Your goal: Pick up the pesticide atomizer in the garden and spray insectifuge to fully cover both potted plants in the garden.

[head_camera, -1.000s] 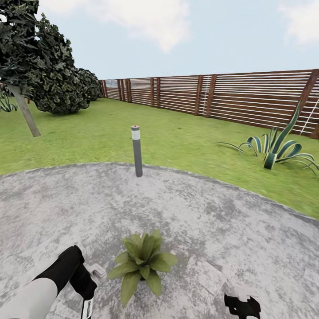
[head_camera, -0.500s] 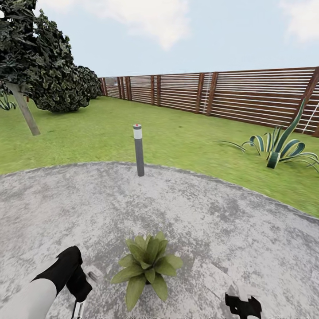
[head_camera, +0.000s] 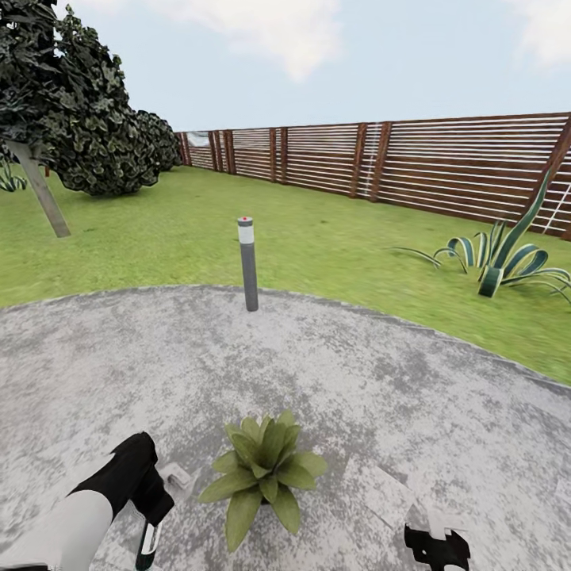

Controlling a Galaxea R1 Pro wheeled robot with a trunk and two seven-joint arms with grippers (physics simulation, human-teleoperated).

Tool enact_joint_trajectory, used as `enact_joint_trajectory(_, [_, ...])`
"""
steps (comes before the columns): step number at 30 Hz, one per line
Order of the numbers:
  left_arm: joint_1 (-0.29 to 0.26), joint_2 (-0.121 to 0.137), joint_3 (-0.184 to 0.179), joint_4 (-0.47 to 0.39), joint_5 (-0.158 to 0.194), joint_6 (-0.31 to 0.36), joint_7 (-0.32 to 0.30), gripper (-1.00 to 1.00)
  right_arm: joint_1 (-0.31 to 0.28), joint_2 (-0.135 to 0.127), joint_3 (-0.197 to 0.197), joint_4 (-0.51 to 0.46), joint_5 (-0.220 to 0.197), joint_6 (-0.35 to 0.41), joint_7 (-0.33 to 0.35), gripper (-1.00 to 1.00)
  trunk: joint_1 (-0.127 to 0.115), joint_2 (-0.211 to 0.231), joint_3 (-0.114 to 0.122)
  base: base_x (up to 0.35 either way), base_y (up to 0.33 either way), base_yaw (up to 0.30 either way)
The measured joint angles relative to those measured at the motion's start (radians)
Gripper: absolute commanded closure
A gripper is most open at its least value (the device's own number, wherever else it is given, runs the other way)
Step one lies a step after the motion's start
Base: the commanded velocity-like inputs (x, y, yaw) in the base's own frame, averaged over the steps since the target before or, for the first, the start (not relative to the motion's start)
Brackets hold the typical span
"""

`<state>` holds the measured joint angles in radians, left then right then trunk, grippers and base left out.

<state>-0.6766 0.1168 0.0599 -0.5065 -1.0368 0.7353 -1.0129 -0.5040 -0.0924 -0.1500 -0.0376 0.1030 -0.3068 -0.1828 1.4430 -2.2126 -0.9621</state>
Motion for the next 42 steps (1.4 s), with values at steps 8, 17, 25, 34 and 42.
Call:
enact_joint_trajectory(8, [-0.009, 0.009, -0.005, -0.014, -0.005, -0.011, -0.001, 1.00, 0.000, -0.014, 0.000, 0.001, 0.001, 0.000, 0.004, -1.00, 0.000, 0.000, 0.000, -0.034, 0.000, 0.000])
enact_joint_trajectory(17, [-0.011, 0.011, -0.003, -0.015, -0.004, -0.011, -0.002, 1.00, 0.000, -0.013, 0.000, 0.000, 0.002, 0.001, 0.003, -1.00, 0.000, 0.000, 0.000, -0.138, 0.000, 0.000])
enact_joint_trajectory(25, [-0.025, 0.010, -0.002, -0.048, -0.005, -0.002, -0.007, 1.00, 0.000, -0.013, 0.000, -0.002, 0.000, 0.001, 0.000, -1.00, 0.004, -0.007, -0.009, -0.002, 0.000, 0.000])
enact_joint_trajectory(34, [-0.024, 0.008, -0.003, -0.054, -0.047, 0.000, -0.009, 1.00, 0.000, -0.013, 0.000, -0.002, 0.000, 0.000, 0.000, -1.00, 0.038, -0.070, -0.048, 0.000, 0.000, 0.000])
enact_joint_trajectory(42, [-0.013, 0.012, -0.004, -0.047, -0.049, -0.006, -0.013, 1.00, 0.000, -0.014, 0.000, -0.002, 0.000, 0.000, 0.000, -1.00, 0.046, -0.084, -0.063, 0.000, 0.000, 0.000])
